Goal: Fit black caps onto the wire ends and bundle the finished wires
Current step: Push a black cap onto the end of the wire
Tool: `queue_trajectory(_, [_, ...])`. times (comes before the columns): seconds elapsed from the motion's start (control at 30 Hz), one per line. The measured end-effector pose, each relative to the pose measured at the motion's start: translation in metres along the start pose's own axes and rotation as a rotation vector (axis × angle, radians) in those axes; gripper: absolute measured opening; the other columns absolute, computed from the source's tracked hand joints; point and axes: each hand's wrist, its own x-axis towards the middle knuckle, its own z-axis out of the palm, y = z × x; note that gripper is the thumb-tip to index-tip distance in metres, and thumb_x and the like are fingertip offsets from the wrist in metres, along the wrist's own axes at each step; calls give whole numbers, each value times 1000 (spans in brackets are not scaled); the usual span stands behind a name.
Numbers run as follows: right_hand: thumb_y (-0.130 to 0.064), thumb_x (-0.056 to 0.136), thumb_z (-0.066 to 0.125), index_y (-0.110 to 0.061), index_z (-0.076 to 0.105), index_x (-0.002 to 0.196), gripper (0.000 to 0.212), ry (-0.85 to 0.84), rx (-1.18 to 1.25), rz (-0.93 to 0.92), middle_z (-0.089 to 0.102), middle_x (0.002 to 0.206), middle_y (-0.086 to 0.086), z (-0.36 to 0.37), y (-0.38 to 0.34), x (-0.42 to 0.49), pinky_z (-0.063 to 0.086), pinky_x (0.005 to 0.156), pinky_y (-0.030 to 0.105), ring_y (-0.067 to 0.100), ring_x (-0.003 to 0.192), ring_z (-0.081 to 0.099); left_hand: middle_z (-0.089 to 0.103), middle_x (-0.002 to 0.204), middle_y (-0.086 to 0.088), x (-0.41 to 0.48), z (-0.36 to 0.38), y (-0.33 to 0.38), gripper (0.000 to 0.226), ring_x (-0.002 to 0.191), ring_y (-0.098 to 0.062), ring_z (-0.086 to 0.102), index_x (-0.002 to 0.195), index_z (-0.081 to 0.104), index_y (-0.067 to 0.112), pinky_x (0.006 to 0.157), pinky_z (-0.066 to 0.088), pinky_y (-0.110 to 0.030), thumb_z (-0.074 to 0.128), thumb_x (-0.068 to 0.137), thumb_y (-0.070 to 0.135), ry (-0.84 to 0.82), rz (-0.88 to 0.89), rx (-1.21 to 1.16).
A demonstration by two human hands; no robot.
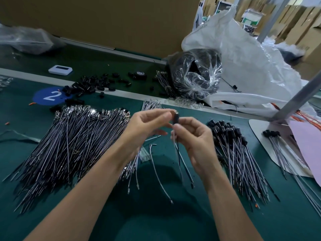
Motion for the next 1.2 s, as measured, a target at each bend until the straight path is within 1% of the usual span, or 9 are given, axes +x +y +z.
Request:
queue_trajectory(0.13, [-9,79,74,-11,70,92,14,38,-173,-32,75,80,8,7,7,-3,54,67,23,16,73,70,76,85,-8,0,4,-6,27,80,-16,71,92,78,13,75,56,-24,79,68,22,56,47,-16])
queue_trajectory(0.27, [-4,85,69,-14,74,86,12,-18,-286,3,75,75,9,9,9,-4,55,64,23,17,65,68,76,92,-2,3,4,-5,32,88,-11,69,89,80,20,79,54,-21,81,59,31,127,81,-101])
queue_trajectory(0.5, [-4,88,66,-9,74,78,14,30,-310,-73,71,65,8,11,8,-2,55,60,25,18,57,66,74,82,-12,-2,12,-5,18,71,-17,66,87,78,14,56,56,-27,75,70,18,97,73,-60])
queue_trajectory(0.57, [-5,88,66,-9,74,78,13,22,-321,-70,71,65,7,12,9,-3,54,59,25,18,57,66,74,86,-12,-3,12,-5,22,73,-18,67,91,77,14,59,56,-27,76,70,19,104,89,-39])
queue_trajectory(0.63, [-5,87,67,-11,75,80,13,24,-316,-67,72,65,8,12,10,-3,54,60,26,18,57,66,75,94,-9,-1,11,-5,27,84,-18,69,95,77,15,72,57,-27,76,69,23,142,120,-38])
queue_trajectory(0.7, [-3,86,67,-11,75,82,12,33,-302,-63,72,65,8,12,11,-3,55,60,26,18,57,67,76,93,-5,0,10,-4,23,89,-16,69,89,78,19,82,56,-27,78,67,26,204,147,-57])
queue_trajectory(0.8, [-1,85,68,-10,75,82,11,40,-303,-68,72,64,8,12,12,-3,55,59,25,17,56,66,75,80,3,1,10,-3,13,78,-10,68,78,79,24,75,54,-23,79,65,26,242,176,-55])
queue_trajectory(0.97, [-4,84,70,-12,75,83,9,59,-351,-101,72,66,11,13,12,-5,51,58,21,16,56,66,74,76,3,1,11,-3,8,70,-8,65,75,77,22,66,51,-18,79,68,23,265,215,-19])
queue_trajectory(1.2, [-3,87,68,-8,74,86,8,57,-362,-112,74,71,11,17,14,-7,52,61,19,18,61,70,76,85,0,1,9,-4,11,79,-8,68,87,77,18,70,52,-19,74,80,11,284,226,-2])
